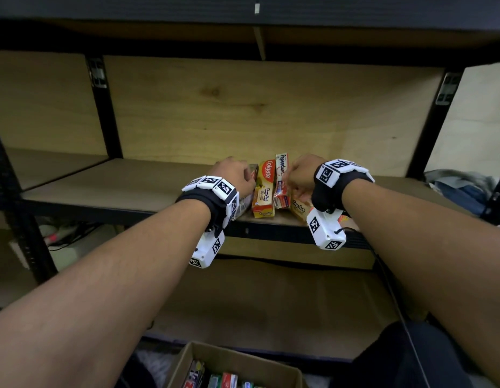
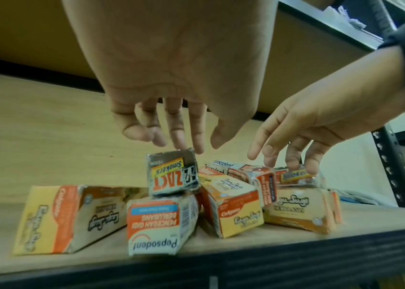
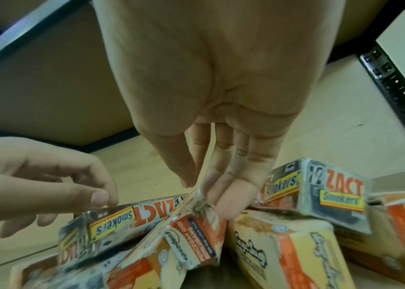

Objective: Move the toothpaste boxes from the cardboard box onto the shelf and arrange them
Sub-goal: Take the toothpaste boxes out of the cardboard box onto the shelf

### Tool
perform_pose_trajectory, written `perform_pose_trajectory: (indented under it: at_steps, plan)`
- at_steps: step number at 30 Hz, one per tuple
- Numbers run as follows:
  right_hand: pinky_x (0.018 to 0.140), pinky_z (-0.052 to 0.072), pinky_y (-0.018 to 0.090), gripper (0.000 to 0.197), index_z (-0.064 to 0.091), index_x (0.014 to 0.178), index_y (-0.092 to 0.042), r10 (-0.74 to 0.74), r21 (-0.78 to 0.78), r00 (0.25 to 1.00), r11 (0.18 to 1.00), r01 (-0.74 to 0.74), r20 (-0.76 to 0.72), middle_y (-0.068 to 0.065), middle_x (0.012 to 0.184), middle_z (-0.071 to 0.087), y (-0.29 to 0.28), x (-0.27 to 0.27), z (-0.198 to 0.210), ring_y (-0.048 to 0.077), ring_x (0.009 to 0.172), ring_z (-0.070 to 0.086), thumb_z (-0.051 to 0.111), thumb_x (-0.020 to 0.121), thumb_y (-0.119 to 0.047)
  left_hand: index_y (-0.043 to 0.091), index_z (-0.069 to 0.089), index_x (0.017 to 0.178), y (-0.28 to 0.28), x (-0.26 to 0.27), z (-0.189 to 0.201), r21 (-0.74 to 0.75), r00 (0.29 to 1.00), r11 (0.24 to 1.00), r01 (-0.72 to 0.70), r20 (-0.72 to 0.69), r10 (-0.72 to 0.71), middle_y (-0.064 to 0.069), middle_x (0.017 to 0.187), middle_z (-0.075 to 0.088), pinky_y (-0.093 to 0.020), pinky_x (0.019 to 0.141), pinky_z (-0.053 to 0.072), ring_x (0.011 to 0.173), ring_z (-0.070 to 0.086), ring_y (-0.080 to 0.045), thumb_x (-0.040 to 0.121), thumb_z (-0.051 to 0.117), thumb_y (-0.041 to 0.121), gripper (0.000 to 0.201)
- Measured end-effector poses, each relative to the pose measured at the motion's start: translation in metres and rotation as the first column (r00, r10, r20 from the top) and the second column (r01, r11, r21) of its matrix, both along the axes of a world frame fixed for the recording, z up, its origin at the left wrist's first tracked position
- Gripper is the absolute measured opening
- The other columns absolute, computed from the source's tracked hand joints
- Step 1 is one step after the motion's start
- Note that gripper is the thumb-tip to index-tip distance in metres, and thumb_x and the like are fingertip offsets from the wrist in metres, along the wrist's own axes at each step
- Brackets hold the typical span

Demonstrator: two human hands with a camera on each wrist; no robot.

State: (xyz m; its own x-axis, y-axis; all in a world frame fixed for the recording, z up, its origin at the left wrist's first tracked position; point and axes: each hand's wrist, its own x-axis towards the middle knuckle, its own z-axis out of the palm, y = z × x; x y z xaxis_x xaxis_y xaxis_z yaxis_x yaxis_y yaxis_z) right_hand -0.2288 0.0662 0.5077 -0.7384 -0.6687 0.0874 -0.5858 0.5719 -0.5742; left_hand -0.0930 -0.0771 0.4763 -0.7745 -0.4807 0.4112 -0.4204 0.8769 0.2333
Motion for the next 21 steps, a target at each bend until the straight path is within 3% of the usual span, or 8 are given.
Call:
perform_pose_trajectory:
  at_steps: [3,6,8,10,12,16,18,21]
  plan:
    - [0.081,0.059,0.046,0.026,0.072,0.104,-0.002,0.028,0.145,0.997,0.989,-0.018,-0.072,0.015,0.105,0.072,0.013,0.025,-0.002,0.029,0.089,0.071,0.067,0.085,-0.019,0.025,0.061,0.084,0.015,0.016,-0.009,0.022,0.997,0.998,0.058,0.041,-0.059,0.003,0.096,0.061,-0.028,0.071,0.047,0.087,0.06,-0.018,0.086,0.062,0.04,0.015]
    - [0.088,0.058,0.05,0.028,0.072,0.103,-0.007,0.023,0.157,0.999,0.988,-0.015,-0.046,0.013,0.105,0.073,0.023,0.041,-0.014,0.026,0.087,0.071,0.07,0.079,-0.02,0.027,0.065,0.091,0.029,0.032,-0.023,0.053,0.991,0.996,0.075,0.105,-0.08,0.005,0.1,0.063,-0.026,0.077,0.047,0.09,0.058,-0.015,0.086,0.063,0.044,0.018]
    - [0.084,0.06,0.046,0.025,0.071,0.097,-0.005,0.029,0.169,1.0,0.985,-0.027,-0.011,0.009,0.1,0.074,0.031,0.051,-0.023,0.026,0.086,0.071,0.07,0.075,-0.019,0.024,0.068,0.098,0.037,0.043,-0.036,0.114,0.985,0.991,0.075,0.146,-0.091,0.003,0.103,0.064,-0.023,0.074,0.044,0.089,0.057,-0.014,0.088,0.064,0.045,0.024]
    - [0.069,0.057,0.034,0.01,0.065,0.091,-0.005,0.052,0.161,0.995,0.985,-0.065,0.089,0.01,0.091,0.07,0.041,0.066,-0.032,0.022,0.071,0.064,0.067,0.082,-0.01,0.022,0.069,0.102,0.046,0.053,-0.048,0.143,0.977,0.987,0.077,0.185,-0.103,0.003,0.105,0.065,-0.022,0.071,0.04,0.086,0.055,-0.012,0.089,0.062,0.047,0.029]
    - [0.06,0.052,0.03,0.011,0.067,0.096,-0.009,0.061,0.14,0.98,0.986,-0.088,0.188,0.011,0.084,0.063,0.048,0.075,-0.044,0.018,0.061,0.056,0.063,0.087,-0.004,0.021,0.069,0.106,0.053,0.063,-0.06,0.149,0.969,0.986,0.076,0.222,-0.108,0.003,0.106,0.067,-0.022,0.069,0.039,0.073,0.054,-0.008,0.091,0.06,0.049,0.033]
    - [0.067,0.061,0.039,0.015,0.072,0.101,-0.003,0.032,0.112,0.94,0.991,-0.074,0.338,0.018,0.086,0.067,0.058,0.087,-0.078,0.028,0.071,0.064,0.063,0.089,-0.003,0.023,0.068,0.112,0.061,0.077,-0.085,0.262,0.932,0.965,0.028,0.341,-0.12,0.005,0.109,0.064,-0.022,0.066,0.042,0.074,0.056,-0.012,0.09,0.06,0.05,0.035]
    - [0.064,0.062,0.043,0.015,0.071,0.104,-0.003,0.014,0.146,0.928,0.987,-0.073,0.371,0.018,0.093,0.068,0.059,0.09,-0.095,0.03,0.08,0.069,0.063,0.091,-0.003,0.024,0.069,0.109,0.061,0.081,-0.101,0.341,0.91,0.94,0.01,0.387,-0.15,0.004,0.107,0.068,-0.019,0.053,0.043,0.074,0.062,-0.017,0.089,0.063,0.047,0.031]
    - [0.072,0.06,0.055,0.018,0.068,0.108,0.0,-0.014,0.188,0.889,0.979,-0.082,0.457,0.024,0.106,0.065,0.056,0.088,-0.13,0.034,0.084,0.067,0.062,0.091,-0.005,0.022,0.072,0.105,0.055,0.083,-0.131,0.426,0.885,0.905,-0.005,0.424,-0.195,0.001,0.104,0.071,-0.014,0.041,0.039,0.072,0.065,-0.019,0.089,0.065,0.041,0.026]
